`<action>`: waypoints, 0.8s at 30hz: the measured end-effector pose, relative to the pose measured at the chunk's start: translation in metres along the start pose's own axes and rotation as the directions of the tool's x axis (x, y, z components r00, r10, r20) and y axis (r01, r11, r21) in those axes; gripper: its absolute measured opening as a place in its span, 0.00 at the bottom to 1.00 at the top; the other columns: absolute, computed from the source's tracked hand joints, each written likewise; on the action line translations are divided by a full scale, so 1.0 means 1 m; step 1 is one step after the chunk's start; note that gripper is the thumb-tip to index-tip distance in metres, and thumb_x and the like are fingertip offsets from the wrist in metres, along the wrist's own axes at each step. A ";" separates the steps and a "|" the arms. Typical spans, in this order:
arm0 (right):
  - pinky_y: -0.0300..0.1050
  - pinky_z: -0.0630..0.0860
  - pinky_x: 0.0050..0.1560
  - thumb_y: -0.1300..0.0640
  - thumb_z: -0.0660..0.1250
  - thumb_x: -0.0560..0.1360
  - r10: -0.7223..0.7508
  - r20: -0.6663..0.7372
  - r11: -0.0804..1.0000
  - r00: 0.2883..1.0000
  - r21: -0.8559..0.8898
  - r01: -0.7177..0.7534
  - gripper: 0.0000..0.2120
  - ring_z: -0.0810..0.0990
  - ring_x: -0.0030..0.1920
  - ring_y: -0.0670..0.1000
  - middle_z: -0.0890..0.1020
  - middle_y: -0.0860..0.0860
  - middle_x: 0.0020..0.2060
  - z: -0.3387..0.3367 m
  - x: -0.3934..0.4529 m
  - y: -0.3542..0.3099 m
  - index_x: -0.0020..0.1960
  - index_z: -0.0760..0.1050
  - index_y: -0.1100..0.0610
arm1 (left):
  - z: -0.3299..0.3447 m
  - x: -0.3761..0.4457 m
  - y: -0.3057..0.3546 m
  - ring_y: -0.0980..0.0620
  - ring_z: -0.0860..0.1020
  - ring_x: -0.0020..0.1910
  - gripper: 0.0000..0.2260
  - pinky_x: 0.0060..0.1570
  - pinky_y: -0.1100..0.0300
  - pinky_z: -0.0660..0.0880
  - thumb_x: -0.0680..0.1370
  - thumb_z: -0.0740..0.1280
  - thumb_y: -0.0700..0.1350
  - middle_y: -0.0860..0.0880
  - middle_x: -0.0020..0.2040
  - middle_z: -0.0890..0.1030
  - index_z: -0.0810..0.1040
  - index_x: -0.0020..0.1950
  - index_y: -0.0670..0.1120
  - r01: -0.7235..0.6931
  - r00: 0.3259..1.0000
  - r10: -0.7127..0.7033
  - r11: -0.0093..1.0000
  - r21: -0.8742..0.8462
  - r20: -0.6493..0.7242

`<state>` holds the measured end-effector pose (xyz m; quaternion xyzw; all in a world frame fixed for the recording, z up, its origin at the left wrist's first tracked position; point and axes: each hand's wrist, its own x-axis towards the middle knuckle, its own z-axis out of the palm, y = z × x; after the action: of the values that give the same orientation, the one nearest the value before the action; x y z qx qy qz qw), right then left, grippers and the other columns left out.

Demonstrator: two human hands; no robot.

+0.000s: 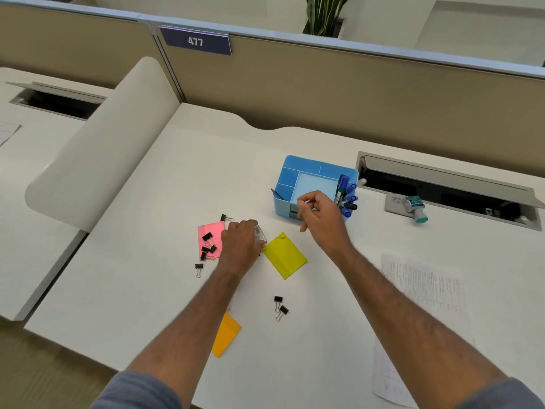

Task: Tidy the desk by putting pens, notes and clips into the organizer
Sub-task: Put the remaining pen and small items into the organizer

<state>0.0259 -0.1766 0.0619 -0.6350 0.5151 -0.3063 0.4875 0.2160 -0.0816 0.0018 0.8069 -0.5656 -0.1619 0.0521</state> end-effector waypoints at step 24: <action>0.36 0.72 0.28 0.57 0.67 0.80 0.122 0.131 0.992 0.984 -0.057 -0.115 0.05 0.87 0.39 0.45 0.87 0.49 0.41 0.002 -0.009 -0.019 0.55 0.79 0.53 | -0.022 -0.042 0.034 0.50 0.74 0.64 0.24 0.63 0.53 0.72 0.78 0.71 0.58 0.52 0.65 0.78 0.74 0.69 0.48 -0.298 0.873 0.164 0.925 -0.236 -0.458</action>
<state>0.0319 -0.1673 0.0795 -0.6342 0.5254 -0.2203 0.5227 0.1797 -0.0563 0.0404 0.7310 -0.6021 -0.0560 0.3162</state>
